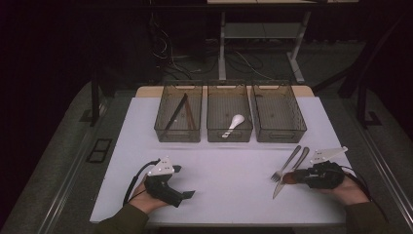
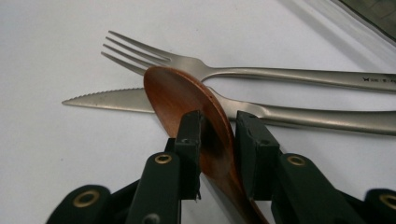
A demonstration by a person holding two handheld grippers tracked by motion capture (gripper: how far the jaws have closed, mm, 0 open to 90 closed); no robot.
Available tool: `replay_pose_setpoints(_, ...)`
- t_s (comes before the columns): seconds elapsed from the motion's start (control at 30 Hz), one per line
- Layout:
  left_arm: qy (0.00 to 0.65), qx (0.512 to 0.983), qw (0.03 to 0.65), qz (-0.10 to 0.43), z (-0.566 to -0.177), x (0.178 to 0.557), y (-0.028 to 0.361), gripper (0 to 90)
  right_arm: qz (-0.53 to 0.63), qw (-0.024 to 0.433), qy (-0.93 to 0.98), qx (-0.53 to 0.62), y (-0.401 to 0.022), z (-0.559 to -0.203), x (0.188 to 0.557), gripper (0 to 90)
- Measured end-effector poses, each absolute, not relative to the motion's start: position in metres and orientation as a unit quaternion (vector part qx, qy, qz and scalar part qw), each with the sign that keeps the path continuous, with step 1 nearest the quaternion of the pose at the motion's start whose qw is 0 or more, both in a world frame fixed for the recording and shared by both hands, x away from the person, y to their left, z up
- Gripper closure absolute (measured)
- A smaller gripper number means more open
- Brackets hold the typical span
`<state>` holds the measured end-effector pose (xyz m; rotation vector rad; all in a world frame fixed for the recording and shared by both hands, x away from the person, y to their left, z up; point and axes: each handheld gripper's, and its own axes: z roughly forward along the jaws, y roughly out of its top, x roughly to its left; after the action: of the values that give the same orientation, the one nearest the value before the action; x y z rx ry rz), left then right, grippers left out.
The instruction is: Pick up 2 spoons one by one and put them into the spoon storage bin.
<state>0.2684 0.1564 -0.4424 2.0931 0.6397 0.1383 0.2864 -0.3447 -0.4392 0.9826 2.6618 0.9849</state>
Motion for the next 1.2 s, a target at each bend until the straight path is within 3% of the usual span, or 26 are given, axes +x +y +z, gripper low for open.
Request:
replay_pose_setpoints(0.27, 0.258, 0.85, 0.456, 0.055, -0.442, 0.268, 0.156, 0.0, 0.329, 0.051, 0.89, 0.312, -0.349, -0.437, 0.282, 80.6)
replay_pose_setpoints(0.47, 0.256, 0.85, 0.457, 0.054, -0.442, 0.268, 0.156, 0.0, 0.331, 0.043, 0.891, 0.307, -0.349, -0.436, 0.281, 82.9)
replay_pose_setpoints(1.2, 0.262, 0.844, 0.465, 0.054, -0.443, 0.268, 0.157, 0.0, 0.394, 0.107, 0.838, 0.363, -0.348, -0.411, 0.286, 83.1)
